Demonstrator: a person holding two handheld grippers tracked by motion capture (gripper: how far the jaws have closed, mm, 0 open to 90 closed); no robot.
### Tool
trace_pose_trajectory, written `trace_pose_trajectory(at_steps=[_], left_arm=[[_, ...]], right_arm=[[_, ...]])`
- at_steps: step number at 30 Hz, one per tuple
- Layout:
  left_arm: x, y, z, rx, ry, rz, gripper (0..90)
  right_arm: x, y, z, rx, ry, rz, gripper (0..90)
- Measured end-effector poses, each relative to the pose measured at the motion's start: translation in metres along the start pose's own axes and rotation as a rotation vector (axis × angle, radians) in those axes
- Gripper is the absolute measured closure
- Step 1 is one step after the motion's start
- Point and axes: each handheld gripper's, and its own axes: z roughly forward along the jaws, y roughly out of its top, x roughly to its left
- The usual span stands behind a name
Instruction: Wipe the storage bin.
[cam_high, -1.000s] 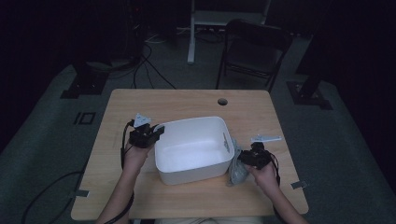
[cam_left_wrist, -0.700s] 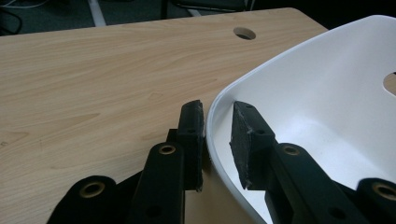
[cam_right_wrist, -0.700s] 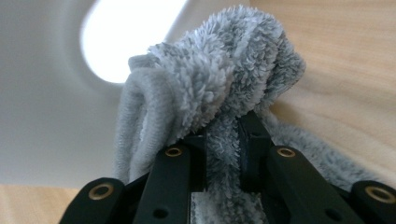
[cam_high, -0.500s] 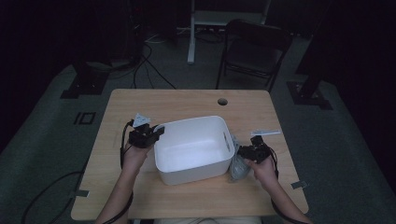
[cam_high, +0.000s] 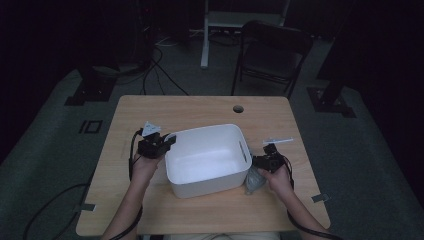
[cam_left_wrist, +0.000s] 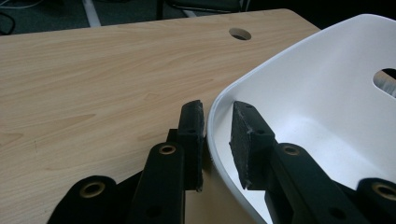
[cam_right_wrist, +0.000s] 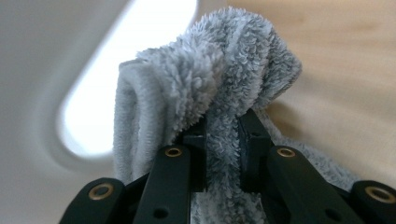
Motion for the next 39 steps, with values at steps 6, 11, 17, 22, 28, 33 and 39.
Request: trace_pose_trajectory(at_steps=[6, 11, 17, 22, 28, 33, 39], left_arm=[[-0.001, 0.001, 0.001, 0.007, 0.008, 0.011, 74.6], [0.000, 0.002, 0.001, 0.010, 0.007, 0.010, 74.5], [0.001, 0.001, 0.001, 0.009, -0.007, 0.010, 74.5], [0.000, 0.003, 0.001, 0.019, 0.006, 0.024, 74.6], [0.000, 0.003, 0.002, 0.020, 0.006, 0.023, 74.6], [0.000, 0.004, 0.002, 0.023, 0.002, 0.029, 74.6], [-0.003, 0.005, 0.003, 0.030, 0.024, 0.033, 74.8]], right_arm=[[0.006, 0.018, -0.004, -0.069, -0.021, -0.039, 77.3], [-0.006, 0.009, 0.019, -0.014, -0.042, 0.010, 77.4], [-0.008, 0.021, 0.010, -0.056, -0.005, 0.003, 77.2], [-0.006, 0.030, 0.010, -0.070, -0.018, -0.026, 77.4], [-0.014, 0.023, 0.025, -0.019, -0.026, 0.003, 77.4], [-0.015, 0.037, 0.012, -0.122, 0.019, 0.020, 77.3], [-0.015, 0.045, 0.019, -0.097, 0.002, 0.016, 77.5]])
